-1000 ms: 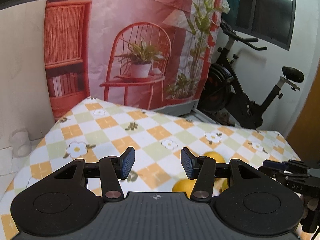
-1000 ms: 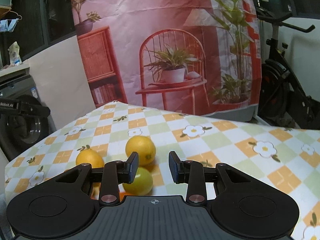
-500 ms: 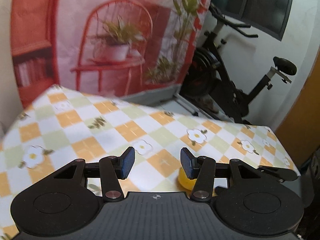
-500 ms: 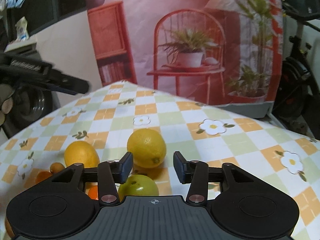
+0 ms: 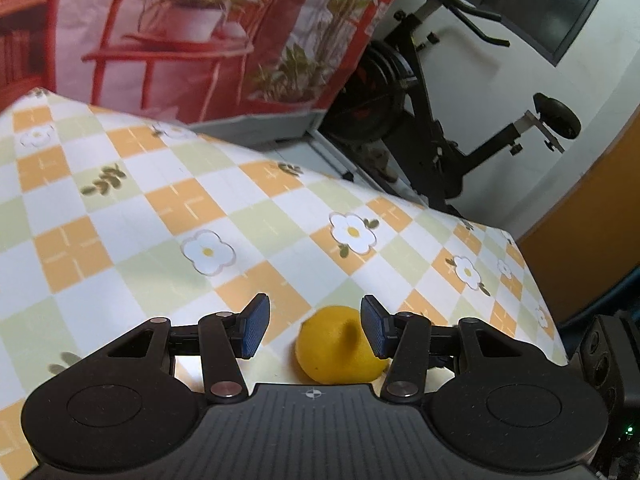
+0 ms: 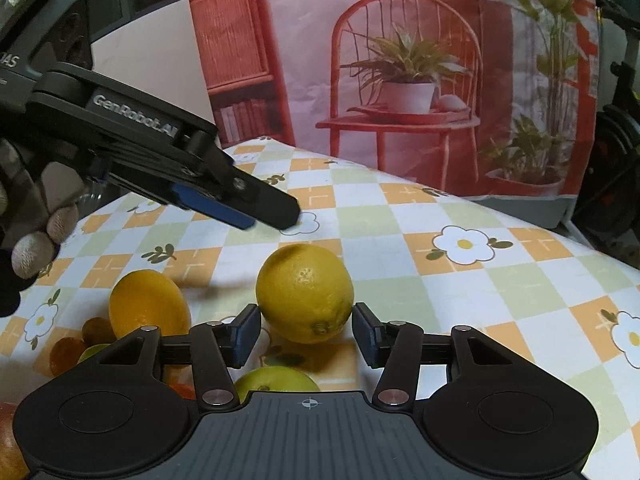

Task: Organize fruits
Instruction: 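Close the left tool's fingers around the yellow lemon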

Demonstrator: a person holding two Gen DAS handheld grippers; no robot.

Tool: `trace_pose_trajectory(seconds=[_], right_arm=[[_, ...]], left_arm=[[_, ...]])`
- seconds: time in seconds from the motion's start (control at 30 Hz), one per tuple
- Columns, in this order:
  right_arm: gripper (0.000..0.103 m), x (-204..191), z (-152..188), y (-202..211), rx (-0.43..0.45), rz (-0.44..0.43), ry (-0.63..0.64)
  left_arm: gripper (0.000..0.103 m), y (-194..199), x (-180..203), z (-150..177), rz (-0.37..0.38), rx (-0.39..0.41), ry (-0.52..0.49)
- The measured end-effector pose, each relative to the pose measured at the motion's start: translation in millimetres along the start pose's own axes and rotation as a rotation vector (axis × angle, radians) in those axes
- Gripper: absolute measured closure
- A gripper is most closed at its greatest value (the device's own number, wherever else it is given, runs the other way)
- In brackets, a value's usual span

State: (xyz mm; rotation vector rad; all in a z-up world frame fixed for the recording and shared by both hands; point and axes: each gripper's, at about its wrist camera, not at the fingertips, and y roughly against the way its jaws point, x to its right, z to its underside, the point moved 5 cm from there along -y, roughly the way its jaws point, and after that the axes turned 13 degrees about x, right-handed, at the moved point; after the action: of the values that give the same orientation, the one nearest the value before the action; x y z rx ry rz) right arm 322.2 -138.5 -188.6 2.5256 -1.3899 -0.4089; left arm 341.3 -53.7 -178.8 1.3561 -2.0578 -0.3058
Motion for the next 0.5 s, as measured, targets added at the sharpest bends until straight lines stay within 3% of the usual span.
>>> trace_pose_trajectory(seconds=[0.17,0.27,0.5], right_arm=[[0.055,3.1,1.9,-1.3,-0.008,-0.018,-0.018],[0.055,2.9,1.9,-2.2,-0.016,-0.022,-0.016],[0.056,1.5,1.1,-5.6,-0.028,-0.019,-0.008]], left_arm=[[0.052,-8.1,3.5,4.8,0.049,-0.037,0.005],[0.060,-11.4,3.7,8.5,0.064,-0.057,0.014],[0.060,-11.3,6.9,10.5,0.075,-0.052,0.009]])
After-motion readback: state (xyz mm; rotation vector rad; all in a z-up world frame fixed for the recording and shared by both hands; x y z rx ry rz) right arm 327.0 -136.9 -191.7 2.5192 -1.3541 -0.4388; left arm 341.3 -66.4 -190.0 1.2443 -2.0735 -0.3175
